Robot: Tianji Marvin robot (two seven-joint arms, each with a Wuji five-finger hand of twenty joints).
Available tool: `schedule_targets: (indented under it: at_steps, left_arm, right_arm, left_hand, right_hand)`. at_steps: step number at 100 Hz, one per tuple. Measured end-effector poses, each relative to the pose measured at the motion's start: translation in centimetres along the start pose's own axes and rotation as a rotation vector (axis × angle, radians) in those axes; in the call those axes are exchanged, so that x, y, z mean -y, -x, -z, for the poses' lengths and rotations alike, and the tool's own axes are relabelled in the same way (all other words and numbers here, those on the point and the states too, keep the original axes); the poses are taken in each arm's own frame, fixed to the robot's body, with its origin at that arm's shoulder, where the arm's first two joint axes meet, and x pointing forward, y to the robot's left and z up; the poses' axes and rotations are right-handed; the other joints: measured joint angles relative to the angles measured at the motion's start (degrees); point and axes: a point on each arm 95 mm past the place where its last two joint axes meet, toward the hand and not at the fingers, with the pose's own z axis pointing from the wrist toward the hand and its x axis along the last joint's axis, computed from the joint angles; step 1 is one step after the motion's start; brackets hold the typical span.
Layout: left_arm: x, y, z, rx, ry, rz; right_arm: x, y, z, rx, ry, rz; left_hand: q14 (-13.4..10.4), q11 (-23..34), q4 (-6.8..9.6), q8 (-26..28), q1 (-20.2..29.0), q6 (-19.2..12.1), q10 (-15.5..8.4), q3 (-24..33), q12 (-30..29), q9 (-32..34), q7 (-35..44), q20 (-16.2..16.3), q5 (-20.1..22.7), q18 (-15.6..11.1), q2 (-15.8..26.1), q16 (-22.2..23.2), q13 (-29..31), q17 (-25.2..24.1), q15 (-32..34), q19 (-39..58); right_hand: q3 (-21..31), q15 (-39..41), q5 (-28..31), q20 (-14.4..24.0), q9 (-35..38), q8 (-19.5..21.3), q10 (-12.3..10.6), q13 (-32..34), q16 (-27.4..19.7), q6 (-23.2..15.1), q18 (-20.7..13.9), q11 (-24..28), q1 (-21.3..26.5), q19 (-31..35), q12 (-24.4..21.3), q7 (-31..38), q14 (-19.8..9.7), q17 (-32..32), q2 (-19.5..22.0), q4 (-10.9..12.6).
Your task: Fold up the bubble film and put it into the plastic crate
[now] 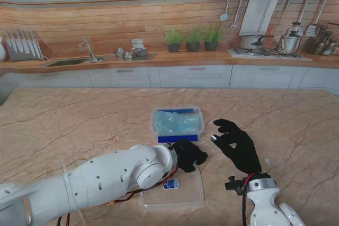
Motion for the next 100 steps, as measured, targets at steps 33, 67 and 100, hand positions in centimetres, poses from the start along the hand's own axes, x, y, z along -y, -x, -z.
schedule_targets:
  at_steps: [33,67,100]
  left_arm:
    - [0.6,-0.8,-1.9,0.002,-0.040,0.012]
    - [1.4,0.0,-2.2,0.050,-0.204,0.068]
    - [2.9,-0.9,1.8,0.028,-0.344,0.207]
  right_arm:
    - [-0.2,0.0,0.0,-0.002,0.015,0.001]
    - [0.0,0.1,-0.1,0.012,-0.001,0.003]
    - [0.0,0.2,-0.3,0.010,-0.010,0.009]
  left_hand:
    - [0.3,0.0,0.00,-0.6,0.0,0.0,0.0,1.7,0.0,-0.2,0.7,-0.1,0.0,0.2,-0.6,0.0,0.0,0.6,0.5,0.0]
    - [0.5,0.5,-1.22,-2.8,-2.2,-0.7,0.1,1.7,-5.8,-0.1,1.4,-2.1,0.0,0.9,-1.9,-1.8,0.2,0.3,-0.2,0.0]
    - [1.8,0.6,-1.23,-3.7,-5.8,0.0,2.9,-1.2,-12.9,-1.2,-3.0,-3.5,2.8,2.5,-0.1,-4.1,-0.7,-2.0,-2.4,-1.2]
  right_hand:
    - [0.0,0.0,0.0,0.0,0.0,0.0,0.0,0.0,0.0,0.0,0.0,0.0,0.0,0.0,0.0,0.0,0.0,0.0,0.0,0.0]
    - [0.0,0.0,0.0,0.0,0.0,0.0,0.0,0.0,0.0,0.0,0.0,-0.6,0.0,0.0,0.0,0.0,0.0,0.0,0.0,0.0]
    - [0.0,0.0,0.0,0.0,0.0,0.0,0.0,0.0,0.0,0.0,0.0,-0.6,0.0,0.0,0.0,0.0,0.1,0.0,0.0,0.0]
